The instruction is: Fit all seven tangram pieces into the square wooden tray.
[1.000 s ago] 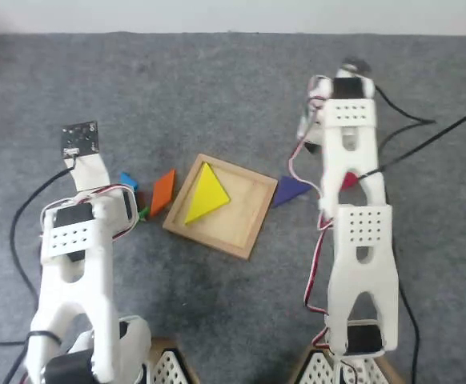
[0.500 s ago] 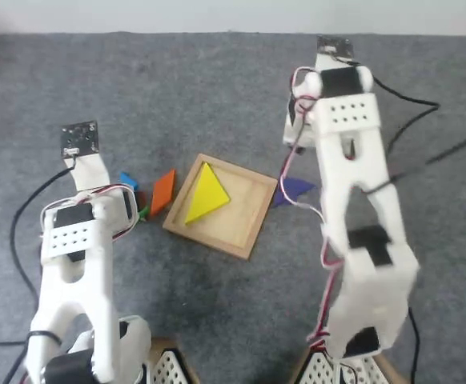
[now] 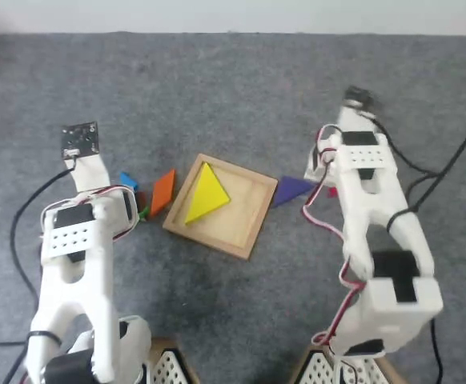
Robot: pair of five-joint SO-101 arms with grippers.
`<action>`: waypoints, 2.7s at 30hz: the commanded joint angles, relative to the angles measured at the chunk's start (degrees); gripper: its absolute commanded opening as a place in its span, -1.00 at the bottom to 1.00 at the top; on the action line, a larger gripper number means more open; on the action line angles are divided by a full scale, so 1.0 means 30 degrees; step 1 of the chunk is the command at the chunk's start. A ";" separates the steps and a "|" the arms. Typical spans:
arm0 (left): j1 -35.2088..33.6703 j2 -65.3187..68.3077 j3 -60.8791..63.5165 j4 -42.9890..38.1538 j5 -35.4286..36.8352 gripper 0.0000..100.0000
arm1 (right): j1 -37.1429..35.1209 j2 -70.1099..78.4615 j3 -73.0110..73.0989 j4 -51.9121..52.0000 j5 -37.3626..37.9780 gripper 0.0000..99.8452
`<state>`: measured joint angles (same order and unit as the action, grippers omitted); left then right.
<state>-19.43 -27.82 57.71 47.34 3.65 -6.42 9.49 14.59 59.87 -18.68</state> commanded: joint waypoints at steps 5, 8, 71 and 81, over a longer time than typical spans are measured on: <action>0.0117 -0.0733 -0.0103 -0.0322 -0.0205 -0.53 | 0.0513 0.3062 -0.5011 -0.0806 -0.6974 -0.44; 0.0117 -0.0733 -0.0103 -0.0322 -0.0205 -0.53 | 0.0278 0.4469 -0.6300 -0.0835 -0.7941 -0.44; 0.0733 -0.0733 0.0190 -0.0322 -0.0205 -0.53 | 0.1040 1.0828 -1.2923 0.1216 -1.1253 -0.49; 0.0733 -0.0733 0.0190 -0.0322 -0.0205 -0.53 | 0.0689 1.0886 -1.2806 0.1304 -1.1223 -0.28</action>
<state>-17.32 -27.82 58.42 47.34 3.65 -2.81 42.20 -22.68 63.38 -53.23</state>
